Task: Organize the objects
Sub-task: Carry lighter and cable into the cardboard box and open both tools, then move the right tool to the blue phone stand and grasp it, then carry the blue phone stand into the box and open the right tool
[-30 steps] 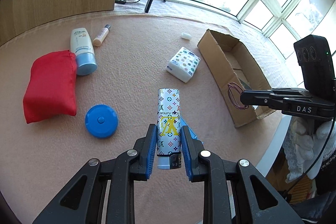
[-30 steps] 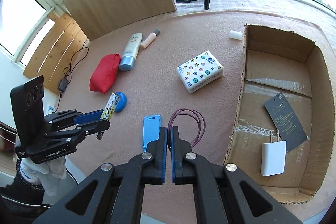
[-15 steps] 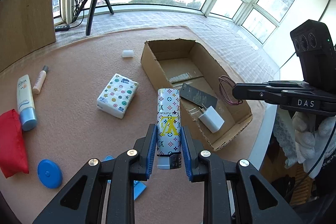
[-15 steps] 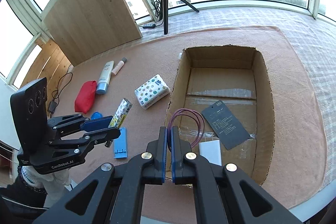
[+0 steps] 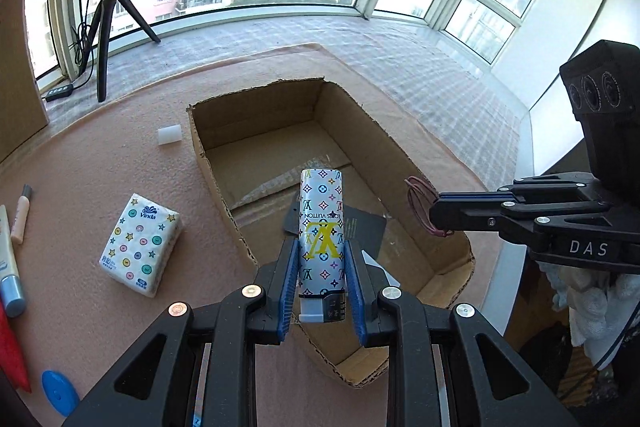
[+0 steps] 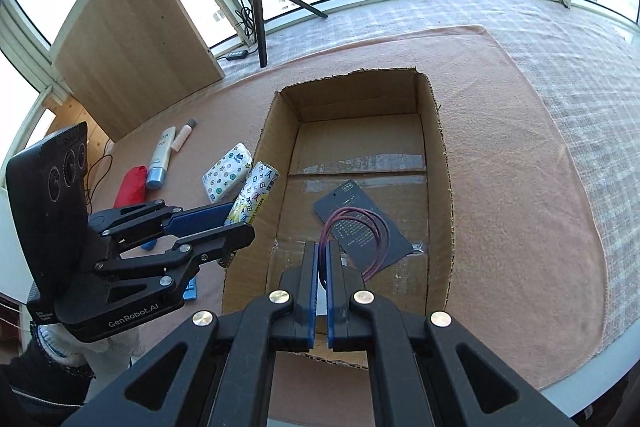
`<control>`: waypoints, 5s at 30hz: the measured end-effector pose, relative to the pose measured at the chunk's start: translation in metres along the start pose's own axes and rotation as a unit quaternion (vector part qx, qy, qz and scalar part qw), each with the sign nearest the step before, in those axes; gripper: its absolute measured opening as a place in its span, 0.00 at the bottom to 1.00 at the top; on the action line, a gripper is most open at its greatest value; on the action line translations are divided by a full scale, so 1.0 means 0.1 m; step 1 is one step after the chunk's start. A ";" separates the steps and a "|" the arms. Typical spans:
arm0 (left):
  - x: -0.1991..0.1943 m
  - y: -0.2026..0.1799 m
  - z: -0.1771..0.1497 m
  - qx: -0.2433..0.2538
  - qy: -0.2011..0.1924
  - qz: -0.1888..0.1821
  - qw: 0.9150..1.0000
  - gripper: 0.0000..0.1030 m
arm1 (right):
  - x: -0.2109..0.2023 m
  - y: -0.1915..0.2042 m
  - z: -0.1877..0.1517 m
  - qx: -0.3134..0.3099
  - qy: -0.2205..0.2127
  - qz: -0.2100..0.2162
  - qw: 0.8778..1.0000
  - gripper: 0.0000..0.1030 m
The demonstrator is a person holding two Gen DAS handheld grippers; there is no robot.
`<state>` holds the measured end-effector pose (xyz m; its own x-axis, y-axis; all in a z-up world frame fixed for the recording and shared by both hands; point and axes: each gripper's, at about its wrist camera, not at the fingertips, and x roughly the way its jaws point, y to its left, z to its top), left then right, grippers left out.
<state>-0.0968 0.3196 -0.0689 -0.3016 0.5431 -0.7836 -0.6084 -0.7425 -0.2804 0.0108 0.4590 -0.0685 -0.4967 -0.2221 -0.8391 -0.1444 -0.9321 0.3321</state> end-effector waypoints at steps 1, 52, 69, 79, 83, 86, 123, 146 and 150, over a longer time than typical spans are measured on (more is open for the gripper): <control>0.01 0.00 0.00 0.001 0.000 0.001 1.000 0.24 | 0.01 -0.02 0.00 0.002 0.000 0.001 1.000 0.04; -0.77 1.25 -1.61 -0.169 0.055 0.075 0.981 0.73 | 1.23 1.63 -0.10 -0.095 0.153 0.088 0.980 0.59; -0.51 1.25 -1.62 -0.195 0.058 0.037 0.978 0.48 | 1.66 1.64 -0.26 -0.092 0.195 0.056 0.975 0.47; -0.44 1.21 -1.56 -0.195 0.053 0.034 0.979 0.36 | 1.70 1.70 -0.31 -0.103 0.203 0.059 0.972 0.24; -0.44 1.17 -1.55 -0.192 0.052 0.037 0.979 0.35 | 1.69 1.70 -0.32 -0.101 0.199 0.059 0.973 0.23; -0.45 1.14 -1.54 -0.190 0.050 0.037 0.980 0.35 | 1.67 1.70 -0.33 -0.100 0.196 0.059 0.974 0.22; -0.46 0.34 -0.33 -0.051 -0.003 0.000 0.999 0.34 | 0.45 0.80 0.31 -0.020 0.053 0.025 0.998 0.22; 0.47 -0.03 0.17 -0.017 0.038 -0.021 0.999 0.33 | 0.58 -0.02 0.50 0.041 0.058 -0.010 0.997 0.22; 0.52 -0.03 0.16 -0.013 0.052 -0.027 0.998 0.35 | 0.63 -0.04 0.48 0.041 0.066 -0.010 0.997 0.24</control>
<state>-0.1222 0.3561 -0.1003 -0.1896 0.5402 -0.8199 -0.6023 -0.7234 -0.3374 -0.0611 0.4620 -0.1022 -0.3767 -0.2449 -0.8933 -0.2256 -0.9111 0.3450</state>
